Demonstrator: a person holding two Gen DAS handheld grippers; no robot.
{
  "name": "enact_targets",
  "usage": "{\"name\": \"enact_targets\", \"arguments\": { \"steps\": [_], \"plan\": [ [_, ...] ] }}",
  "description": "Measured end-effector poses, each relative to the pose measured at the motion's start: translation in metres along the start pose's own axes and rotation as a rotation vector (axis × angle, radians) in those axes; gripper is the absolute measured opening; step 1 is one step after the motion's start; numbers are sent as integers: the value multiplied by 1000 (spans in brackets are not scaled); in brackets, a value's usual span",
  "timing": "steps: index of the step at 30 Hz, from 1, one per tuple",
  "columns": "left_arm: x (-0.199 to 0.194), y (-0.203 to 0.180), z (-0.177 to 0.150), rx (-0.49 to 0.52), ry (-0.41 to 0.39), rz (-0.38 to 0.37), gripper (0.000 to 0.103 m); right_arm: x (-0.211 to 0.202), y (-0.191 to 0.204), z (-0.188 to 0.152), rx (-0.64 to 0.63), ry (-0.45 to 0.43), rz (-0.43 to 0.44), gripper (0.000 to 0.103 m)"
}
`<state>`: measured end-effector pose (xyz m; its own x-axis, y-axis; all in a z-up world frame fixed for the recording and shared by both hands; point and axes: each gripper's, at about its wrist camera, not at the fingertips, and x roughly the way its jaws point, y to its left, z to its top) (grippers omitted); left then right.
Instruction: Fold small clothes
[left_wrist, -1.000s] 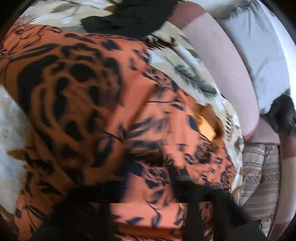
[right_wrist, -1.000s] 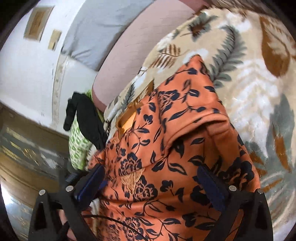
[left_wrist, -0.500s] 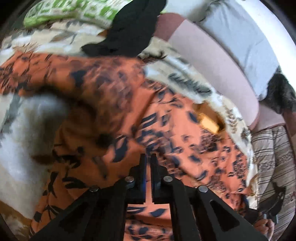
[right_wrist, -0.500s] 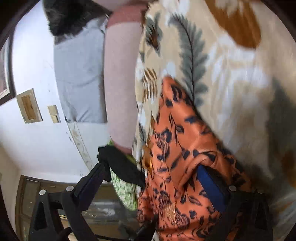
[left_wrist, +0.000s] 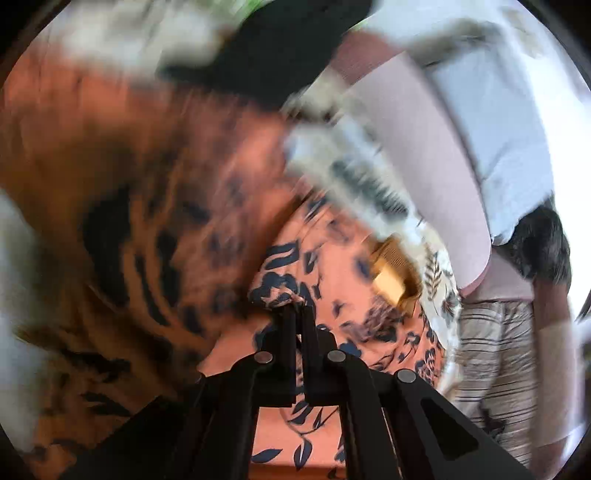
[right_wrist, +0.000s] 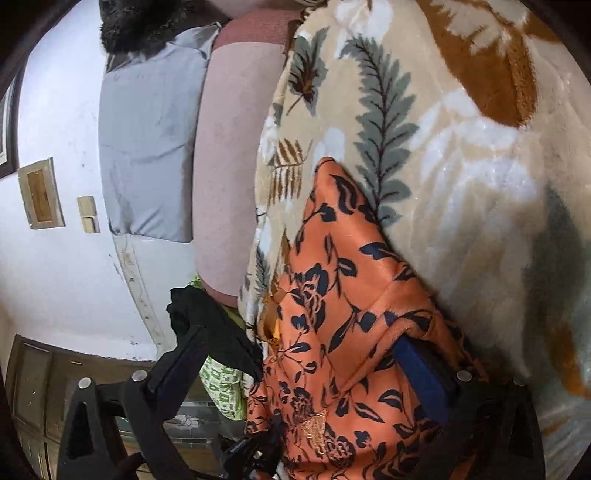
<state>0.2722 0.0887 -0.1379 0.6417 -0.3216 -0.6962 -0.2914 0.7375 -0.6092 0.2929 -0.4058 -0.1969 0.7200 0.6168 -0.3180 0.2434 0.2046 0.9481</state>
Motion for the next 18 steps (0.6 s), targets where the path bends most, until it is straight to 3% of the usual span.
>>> {"name": "enact_targets", "arguments": {
  "steps": [2,4,7,8,12,14,16,18],
  "plan": [
    [-23,-26,-10,122,-99,39,1,2,0,1,-17,5,-20,101],
    [-32,-34,-31,179,-132,86,1,1,-3,1,-30,-6,-39,100],
    [11,-11,-47,125,-3,181,2,-3,-9,2,-23,-31,-43,96],
    [17,-2,-48,88,3,157,4,-4,-10,2,-14,-34,-39,96],
    [9,-22,-47,157,-14,172,4,-10,-18,7,29,-19,-3,95],
    [3,-30,-43,153,-21,152,4,-13,-19,9,47,36,-10,95],
    [-15,-38,-42,173,-68,139,4,-21,-10,6,-14,67,-59,96],
    [-26,-44,-42,214,-102,134,12,-32,5,1,-115,97,-86,96]
  ]
}}
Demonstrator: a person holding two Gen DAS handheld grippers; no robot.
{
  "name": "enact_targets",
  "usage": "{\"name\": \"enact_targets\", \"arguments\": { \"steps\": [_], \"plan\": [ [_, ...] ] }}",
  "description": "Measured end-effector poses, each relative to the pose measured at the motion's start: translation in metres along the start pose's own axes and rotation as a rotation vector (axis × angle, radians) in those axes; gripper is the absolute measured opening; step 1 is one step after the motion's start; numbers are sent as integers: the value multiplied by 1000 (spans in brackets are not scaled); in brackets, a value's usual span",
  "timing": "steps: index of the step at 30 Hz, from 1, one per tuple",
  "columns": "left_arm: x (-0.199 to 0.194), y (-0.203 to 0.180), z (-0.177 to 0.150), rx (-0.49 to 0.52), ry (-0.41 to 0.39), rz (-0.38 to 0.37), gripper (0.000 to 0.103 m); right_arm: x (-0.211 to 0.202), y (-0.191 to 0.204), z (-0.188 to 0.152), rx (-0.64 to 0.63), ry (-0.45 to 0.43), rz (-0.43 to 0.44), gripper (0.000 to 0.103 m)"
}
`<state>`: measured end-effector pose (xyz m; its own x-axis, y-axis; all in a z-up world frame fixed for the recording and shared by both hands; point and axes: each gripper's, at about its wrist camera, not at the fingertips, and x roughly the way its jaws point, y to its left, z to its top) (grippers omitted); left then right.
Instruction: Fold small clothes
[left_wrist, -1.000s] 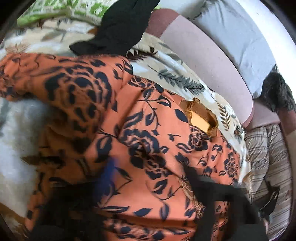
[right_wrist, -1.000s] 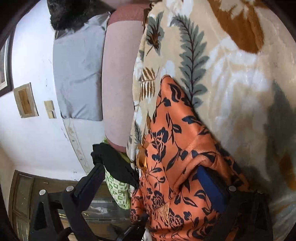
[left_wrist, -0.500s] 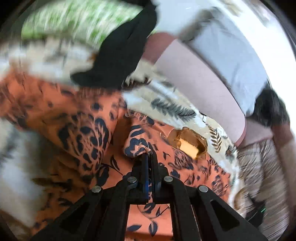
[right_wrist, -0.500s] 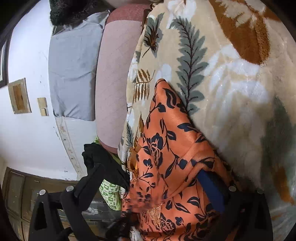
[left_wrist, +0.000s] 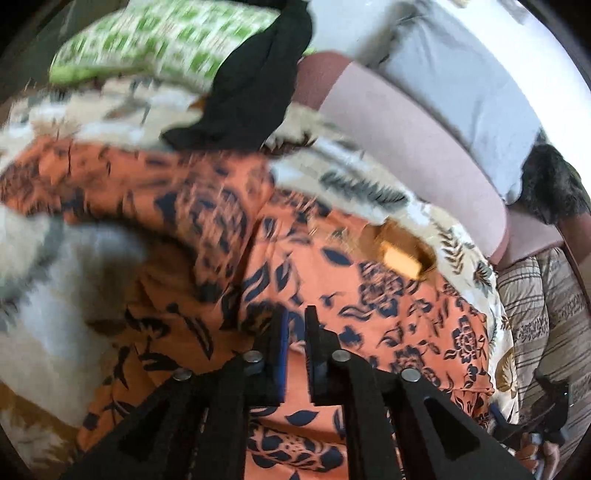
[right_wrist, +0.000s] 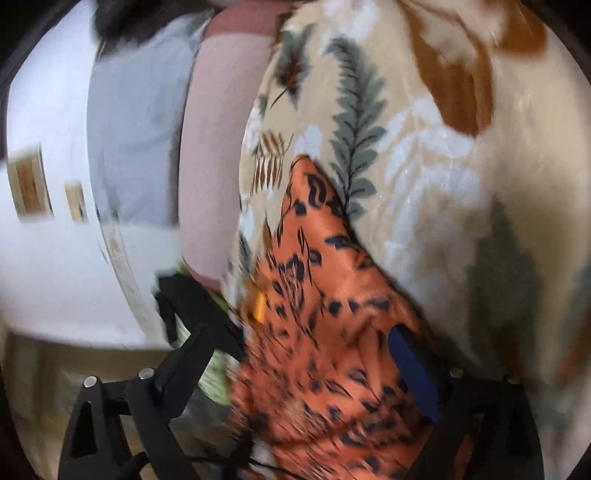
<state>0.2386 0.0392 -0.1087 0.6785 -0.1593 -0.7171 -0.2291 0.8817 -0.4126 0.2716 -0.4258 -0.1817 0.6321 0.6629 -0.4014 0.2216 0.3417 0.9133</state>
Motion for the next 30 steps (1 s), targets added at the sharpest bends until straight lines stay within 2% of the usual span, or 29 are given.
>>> {"name": "enact_targets", "arguments": {
  "steps": [2,4,5,7,8,9,10,11,12,13,14,17,18,21,22,24,26,27,28,30],
  "plan": [
    [-3,0,9,52,-43,10,26,-11,13,3,-76,-19,-24,96],
    [10,-1,10,89,-29,30,27,-14,23,15,-135,-58,-55,96],
    [22,1,8,101,6,46,27,-8,26,24,-153,-68,-82,96],
    [45,13,3,107,98,103,25,12,28,39,-195,-49,-153,96],
    [48,15,0,125,81,99,25,30,25,48,-213,-18,-203,95],
    [46,12,-1,153,65,105,25,42,23,51,-230,14,-224,84],
    [46,11,-2,178,66,111,25,55,20,53,-247,50,-244,53],
    [46,10,-3,183,65,109,25,68,16,54,-266,93,-283,30],
    [47,11,-2,184,69,100,25,75,13,54,-296,111,-332,15],
    [47,12,-1,184,72,93,25,77,10,55,-318,104,-356,12],
    [45,13,-1,188,72,91,25,73,2,58,-279,86,-336,11],
    [42,14,-3,213,65,92,25,57,-3,58,-263,17,-347,11],
    [43,14,-3,220,62,92,25,55,-2,55,-267,22,-341,13],
    [49,12,-6,228,52,91,25,40,3,42,-275,15,-360,23],
    [51,10,-6,231,52,91,25,36,8,36,-294,10,-367,41],
    [51,7,-7,248,51,95,29,40,17,23,-331,35,-368,85],
    [51,6,-7,260,54,89,33,46,21,13,-397,66,-384,85],
    [51,6,-7,259,56,88,33,48,20,12,-406,81,-407,62],
    [52,6,-7,257,59,86,33,50,16,14,-388,106,-437,13],
    [51,8,-6,252,63,76,33,43,3,17,-347,111,-428,13]
  ]
}}
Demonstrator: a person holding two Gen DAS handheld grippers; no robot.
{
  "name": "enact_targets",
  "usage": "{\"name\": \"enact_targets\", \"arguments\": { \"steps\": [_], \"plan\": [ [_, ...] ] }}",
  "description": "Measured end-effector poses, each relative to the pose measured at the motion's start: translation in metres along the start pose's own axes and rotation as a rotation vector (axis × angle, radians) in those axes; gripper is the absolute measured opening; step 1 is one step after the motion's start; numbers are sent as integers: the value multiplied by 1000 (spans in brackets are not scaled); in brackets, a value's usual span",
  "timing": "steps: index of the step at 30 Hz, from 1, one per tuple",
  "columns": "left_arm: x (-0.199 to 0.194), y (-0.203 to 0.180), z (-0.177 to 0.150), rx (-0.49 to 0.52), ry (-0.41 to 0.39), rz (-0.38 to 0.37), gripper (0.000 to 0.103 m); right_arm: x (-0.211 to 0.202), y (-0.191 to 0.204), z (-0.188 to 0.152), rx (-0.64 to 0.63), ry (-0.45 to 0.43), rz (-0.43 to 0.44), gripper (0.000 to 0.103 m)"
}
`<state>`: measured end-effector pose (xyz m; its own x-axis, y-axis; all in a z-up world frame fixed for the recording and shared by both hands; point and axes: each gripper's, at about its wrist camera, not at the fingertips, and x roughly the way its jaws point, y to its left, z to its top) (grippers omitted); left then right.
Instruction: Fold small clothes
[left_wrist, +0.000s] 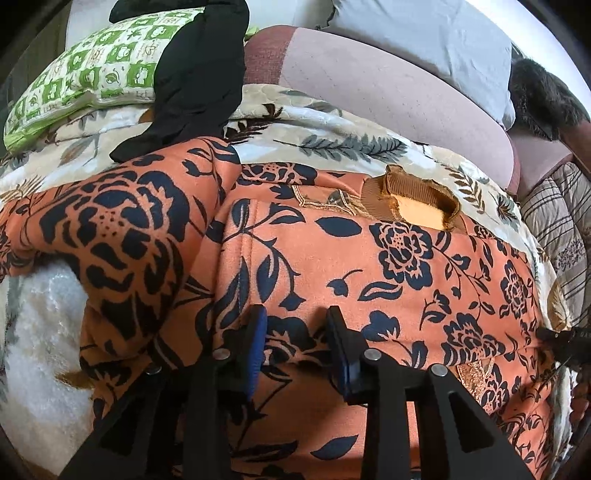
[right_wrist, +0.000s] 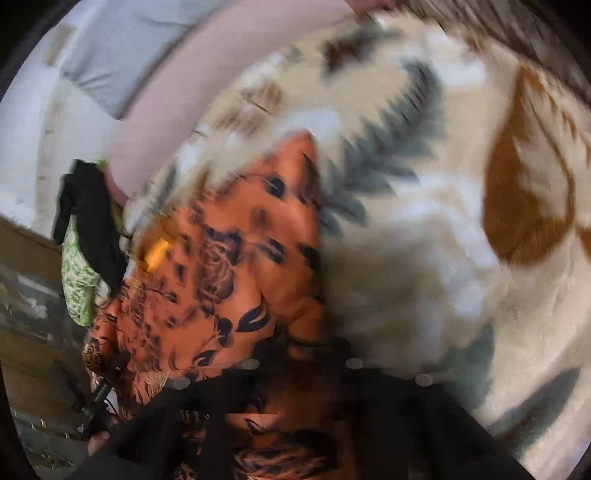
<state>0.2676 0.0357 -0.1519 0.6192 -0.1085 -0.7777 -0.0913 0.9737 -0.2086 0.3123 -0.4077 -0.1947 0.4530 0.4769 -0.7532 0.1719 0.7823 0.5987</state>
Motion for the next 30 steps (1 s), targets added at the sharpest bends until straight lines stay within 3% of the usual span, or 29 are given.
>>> {"name": "enact_targets", "arguments": {
  "steps": [3,6,8,9,10,11,13,14,16,17,20,22,23,24,26,27,29,30],
  "plan": [
    [-1,2,0,10,-1,-10,33,-3,-7,-2,27,-22,12,14],
    [-1,2,-1,15,-5,-13,33,-6,-11,2,68,-23,74,22],
    [0,0,-1,22,-8,-6,33,-16,-9,14,76,-80,81,29],
    [0,0,-1,25,-9,-4,34,-16,-3,21,75,-100,80,41],
    [0,-1,-1,26,-10,-4,34,-14,0,29,78,-110,91,65],
    [0,-1,-2,25,-11,-7,34,-8,3,42,82,-120,112,73],
    [0,0,-2,18,-12,-15,34,3,8,62,80,-126,115,74],
    [0,1,-1,15,-12,-20,34,11,11,73,77,-119,125,71],
    [0,1,-2,11,-14,-27,34,29,13,86,65,-87,34,10],
    [0,2,-2,8,-16,-32,34,34,3,89,98,-90,-7,11],
    [0,3,-2,1,-16,-40,34,28,-10,83,159,-130,48,9],
    [-2,4,-1,-5,-18,-51,36,18,-2,76,135,-156,-11,18],
    [-6,5,0,-13,-19,-64,36,7,8,70,107,-181,-89,23],
    [-11,7,1,-33,-10,-70,37,0,16,64,86,-201,-119,35],
    [-34,15,2,-102,-13,-113,47,-18,38,42,16,-244,-76,55],
    [-47,21,1,-122,-37,-139,51,-22,49,34,-30,-249,-68,73],
    [-85,44,-4,-190,-126,-176,70,-28,74,7,-158,-249,-74,76],
    [-98,59,-6,-238,-157,-176,73,-26,81,-2,-193,-236,-63,76]
  ]
}}
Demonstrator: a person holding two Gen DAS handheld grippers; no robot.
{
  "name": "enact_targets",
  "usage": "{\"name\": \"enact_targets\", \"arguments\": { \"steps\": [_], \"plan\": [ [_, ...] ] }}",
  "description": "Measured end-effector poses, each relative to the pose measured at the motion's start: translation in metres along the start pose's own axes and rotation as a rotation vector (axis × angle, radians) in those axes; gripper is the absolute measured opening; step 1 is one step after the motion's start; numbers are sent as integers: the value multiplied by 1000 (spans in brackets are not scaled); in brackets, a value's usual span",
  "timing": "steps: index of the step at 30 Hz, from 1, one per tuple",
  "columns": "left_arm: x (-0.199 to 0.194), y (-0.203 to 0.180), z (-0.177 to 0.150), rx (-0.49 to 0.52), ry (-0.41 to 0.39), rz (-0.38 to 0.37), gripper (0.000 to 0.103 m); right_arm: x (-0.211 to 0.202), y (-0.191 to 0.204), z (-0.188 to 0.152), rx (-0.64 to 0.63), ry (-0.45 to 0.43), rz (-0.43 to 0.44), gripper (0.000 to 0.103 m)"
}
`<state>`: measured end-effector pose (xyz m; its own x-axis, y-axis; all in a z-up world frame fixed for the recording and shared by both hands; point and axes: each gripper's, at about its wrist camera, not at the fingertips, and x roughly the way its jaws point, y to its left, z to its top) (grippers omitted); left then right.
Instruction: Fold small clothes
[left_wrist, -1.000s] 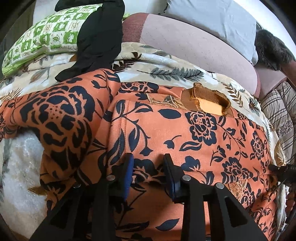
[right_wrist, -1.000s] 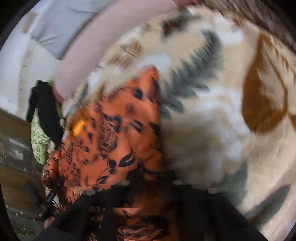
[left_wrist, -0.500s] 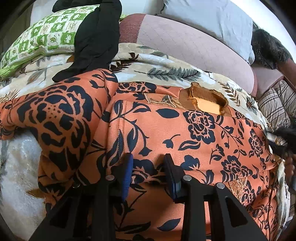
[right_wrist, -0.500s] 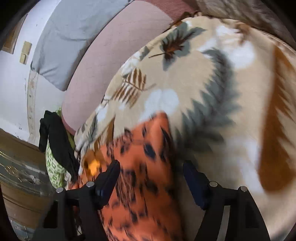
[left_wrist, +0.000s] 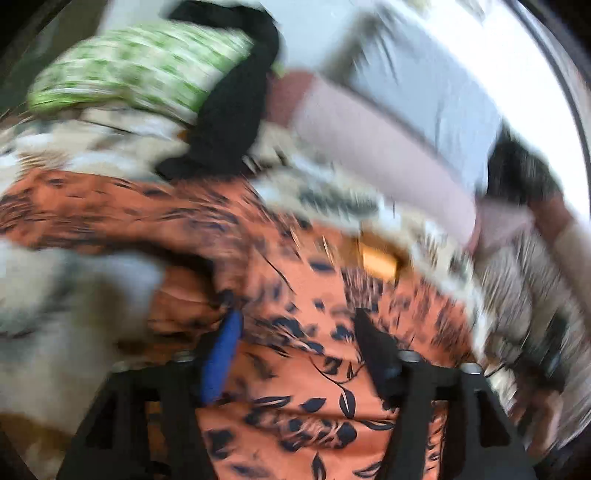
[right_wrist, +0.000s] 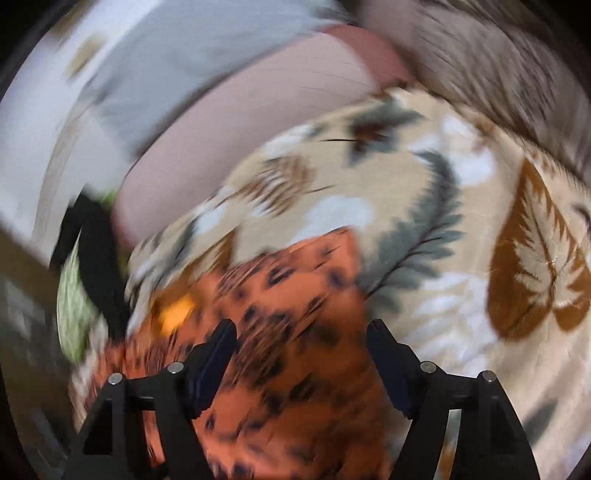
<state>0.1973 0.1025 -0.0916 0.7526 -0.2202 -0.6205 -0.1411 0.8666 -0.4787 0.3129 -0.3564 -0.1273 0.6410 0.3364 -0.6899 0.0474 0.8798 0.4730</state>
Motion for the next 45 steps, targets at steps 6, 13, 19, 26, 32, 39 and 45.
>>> {"name": "enact_targets", "arguments": {
  "steps": [6,13,19,26,32,39,45],
  "plan": [
    [-43,136,38,-485,-113,49,74,20,17,-26,-28,79,16,76],
    [-19,238,54,-833,-103,23,73,31,10,-34,-6,102,3,76],
    [-5,249,63,-875,-85,66,5,35,8,-36,-24,109,5,76],
    [-31,181,107,-515,-188,201,4,27,21,-32,-70,93,-1,76],
    [-51,-23,136,130,-313,91,4,24,21,-30,-42,66,18,76],
    [42,-193,38,576,-25,-42,50,12,1,-34,33,67,42,76],
    [56,-122,7,427,127,4,59,-10,-15,-24,106,35,113,80]
  ]
}}
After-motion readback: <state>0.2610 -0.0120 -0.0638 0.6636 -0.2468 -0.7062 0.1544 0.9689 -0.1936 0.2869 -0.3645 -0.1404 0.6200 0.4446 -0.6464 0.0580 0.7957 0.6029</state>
